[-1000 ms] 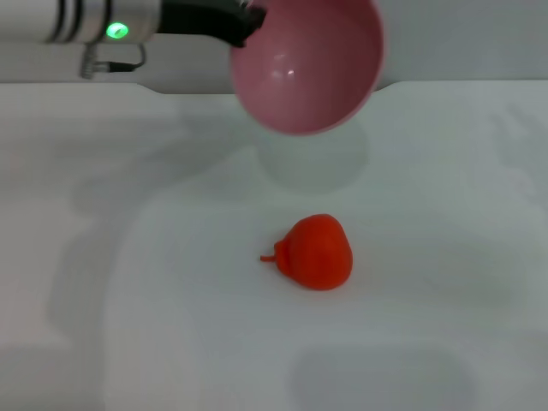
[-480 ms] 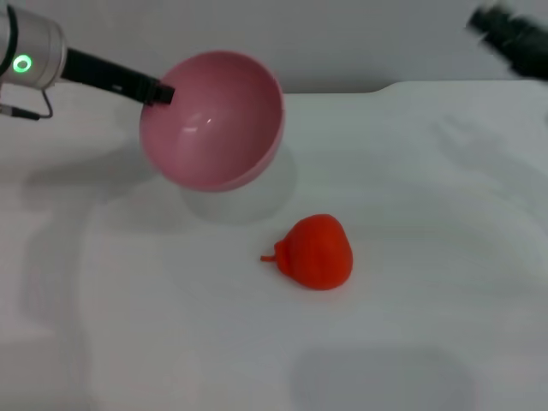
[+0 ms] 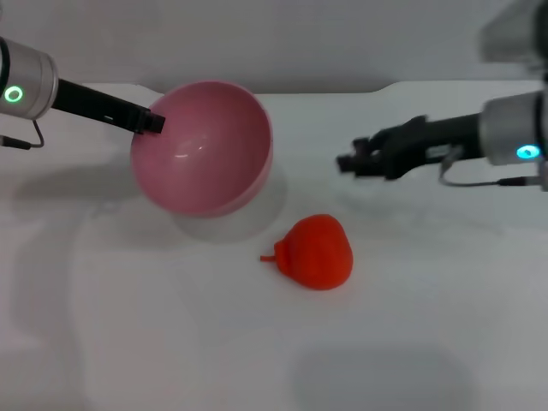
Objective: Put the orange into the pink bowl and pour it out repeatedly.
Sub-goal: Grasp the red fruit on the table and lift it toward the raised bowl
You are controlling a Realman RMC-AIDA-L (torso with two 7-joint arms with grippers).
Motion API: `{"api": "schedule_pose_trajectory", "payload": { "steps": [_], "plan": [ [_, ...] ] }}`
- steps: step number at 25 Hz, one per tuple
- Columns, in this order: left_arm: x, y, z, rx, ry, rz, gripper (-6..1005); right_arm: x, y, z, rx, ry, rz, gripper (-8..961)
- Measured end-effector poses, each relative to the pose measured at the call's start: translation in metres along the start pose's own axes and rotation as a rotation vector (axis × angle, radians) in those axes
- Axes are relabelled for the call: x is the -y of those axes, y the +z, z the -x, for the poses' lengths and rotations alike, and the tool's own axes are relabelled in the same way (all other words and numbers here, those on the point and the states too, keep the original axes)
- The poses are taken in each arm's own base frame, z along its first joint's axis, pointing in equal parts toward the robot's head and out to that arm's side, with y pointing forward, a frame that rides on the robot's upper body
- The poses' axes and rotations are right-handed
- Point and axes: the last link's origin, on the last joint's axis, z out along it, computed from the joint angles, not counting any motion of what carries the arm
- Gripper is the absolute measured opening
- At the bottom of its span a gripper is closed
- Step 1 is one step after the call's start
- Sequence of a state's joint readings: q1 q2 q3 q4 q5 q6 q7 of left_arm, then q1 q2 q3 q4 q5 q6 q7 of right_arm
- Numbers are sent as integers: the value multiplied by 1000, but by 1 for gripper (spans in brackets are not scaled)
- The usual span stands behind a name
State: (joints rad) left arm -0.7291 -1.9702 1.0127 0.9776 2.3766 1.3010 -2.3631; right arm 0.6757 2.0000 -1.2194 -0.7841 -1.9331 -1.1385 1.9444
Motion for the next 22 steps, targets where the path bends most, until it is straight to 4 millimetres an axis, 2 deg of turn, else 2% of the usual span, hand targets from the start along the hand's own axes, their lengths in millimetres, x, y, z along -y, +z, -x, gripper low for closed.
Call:
{"api": "schedule_pose_trajectory", "payload": {
  "steps": [2,7,12,16,22],
  "plan": [
    [1,0,1,2,-3,-1,91,-14,14,6,-104,-69,-5,427],
    [2,-1,3,3,-5,-3,92,-29,24,11,-202,-128,27,469],
    [0,1,4,8,-2,1,92,-41,34,11,-248,-161,56,591],
    [-1,2,4,14,2,4,93,-49,41,8,-285,-175,69,579],
    [-4,4,5,16,2,12,93,-46,47,-5,-315,-119,50,561]
  ]
}}
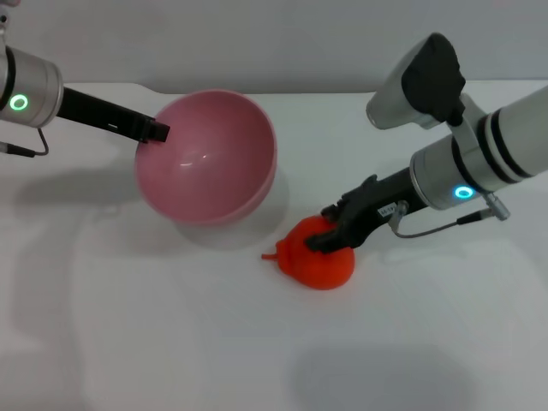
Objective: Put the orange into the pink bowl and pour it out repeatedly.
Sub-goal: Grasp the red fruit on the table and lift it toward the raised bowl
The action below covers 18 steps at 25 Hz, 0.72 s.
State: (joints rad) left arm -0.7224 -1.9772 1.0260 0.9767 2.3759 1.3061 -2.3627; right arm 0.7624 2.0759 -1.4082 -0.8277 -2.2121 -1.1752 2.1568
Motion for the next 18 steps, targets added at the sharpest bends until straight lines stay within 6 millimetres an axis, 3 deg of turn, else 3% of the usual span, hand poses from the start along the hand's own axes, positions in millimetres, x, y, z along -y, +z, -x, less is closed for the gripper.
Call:
{"api": "schedule_pose_trajectory", "payload": {
  "steps": [7,17,18],
  "plan": [
    [-3,2,1,8,7,6,94,3,14,-13,-23,44,-38,540],
    [-1,3,4,12,5,3,95,3,12,-6,14,56,-53,510],
    [-1,3,5,12,3,3,95,3,12,-5,15,56,-53,438]
  ]
}}
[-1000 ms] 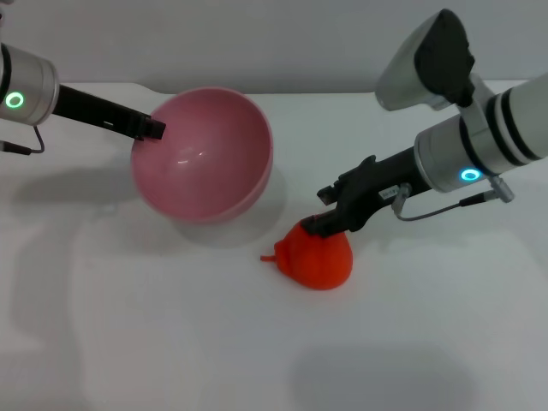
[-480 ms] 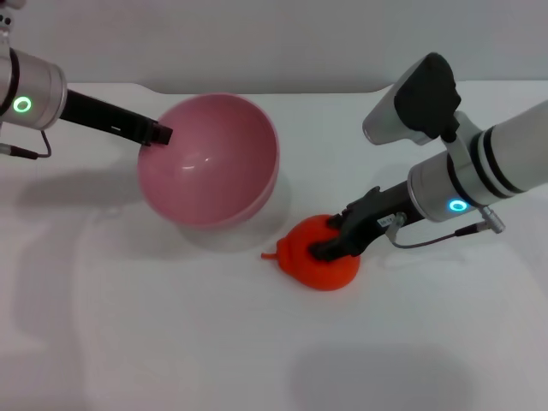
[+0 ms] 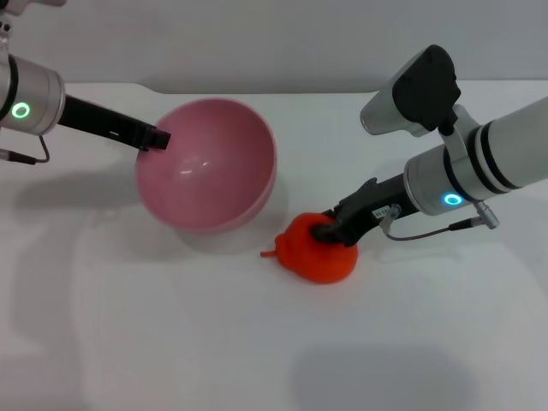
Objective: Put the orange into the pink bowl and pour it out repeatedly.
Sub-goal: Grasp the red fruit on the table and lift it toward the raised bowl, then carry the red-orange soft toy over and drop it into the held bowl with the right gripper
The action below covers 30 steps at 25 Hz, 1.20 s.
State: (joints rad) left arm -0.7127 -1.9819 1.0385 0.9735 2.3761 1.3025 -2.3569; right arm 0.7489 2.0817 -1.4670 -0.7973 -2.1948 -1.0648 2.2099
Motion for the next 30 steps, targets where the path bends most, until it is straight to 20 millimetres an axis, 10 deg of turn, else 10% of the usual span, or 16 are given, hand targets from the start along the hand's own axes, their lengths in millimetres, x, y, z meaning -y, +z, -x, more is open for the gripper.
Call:
{"api": "schedule_pose_trajectory", "payload": {
  "steps": [7,14,30],
  "plan": [
    [1,-1,0,-3,0,-3,96,0,-1,4,14,1,1,102],
    [1,-1,0,-4,3,-5,97,11,-19,16,121,37,-79,61],
    [2,-3,4,3,4,-4,99,3,-140,80,534,-123,-307,70]
  ]
}}
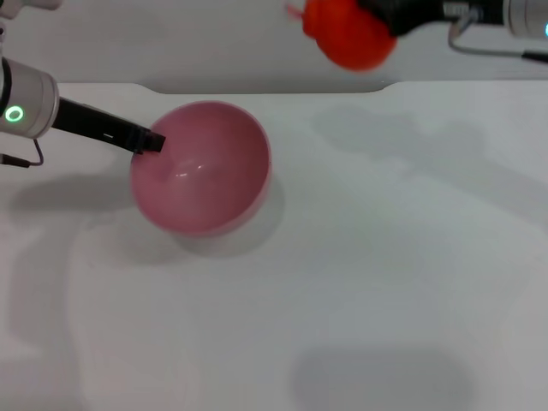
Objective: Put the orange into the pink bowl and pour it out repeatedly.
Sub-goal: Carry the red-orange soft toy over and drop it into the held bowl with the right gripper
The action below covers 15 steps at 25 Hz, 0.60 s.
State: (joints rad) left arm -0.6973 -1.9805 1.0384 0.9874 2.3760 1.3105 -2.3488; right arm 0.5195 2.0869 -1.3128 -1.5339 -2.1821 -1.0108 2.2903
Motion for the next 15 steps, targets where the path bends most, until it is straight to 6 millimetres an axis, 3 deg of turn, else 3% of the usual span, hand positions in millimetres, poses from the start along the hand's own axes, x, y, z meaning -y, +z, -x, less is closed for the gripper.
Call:
{"api": "schedule_pose_trajectory", "payload": {
  "steps": [3,7,15],
  "plan": [
    [-2,2,1,5,1,6,99,-19,0,20,46,-55,52,78],
    [-8,7,2,21,15,18,100,-47,11,32,53,-114,145,89],
    [-17,13,-1,29,33,33,101,-82,37,13,-40,-161,266,111]
  ]
}}
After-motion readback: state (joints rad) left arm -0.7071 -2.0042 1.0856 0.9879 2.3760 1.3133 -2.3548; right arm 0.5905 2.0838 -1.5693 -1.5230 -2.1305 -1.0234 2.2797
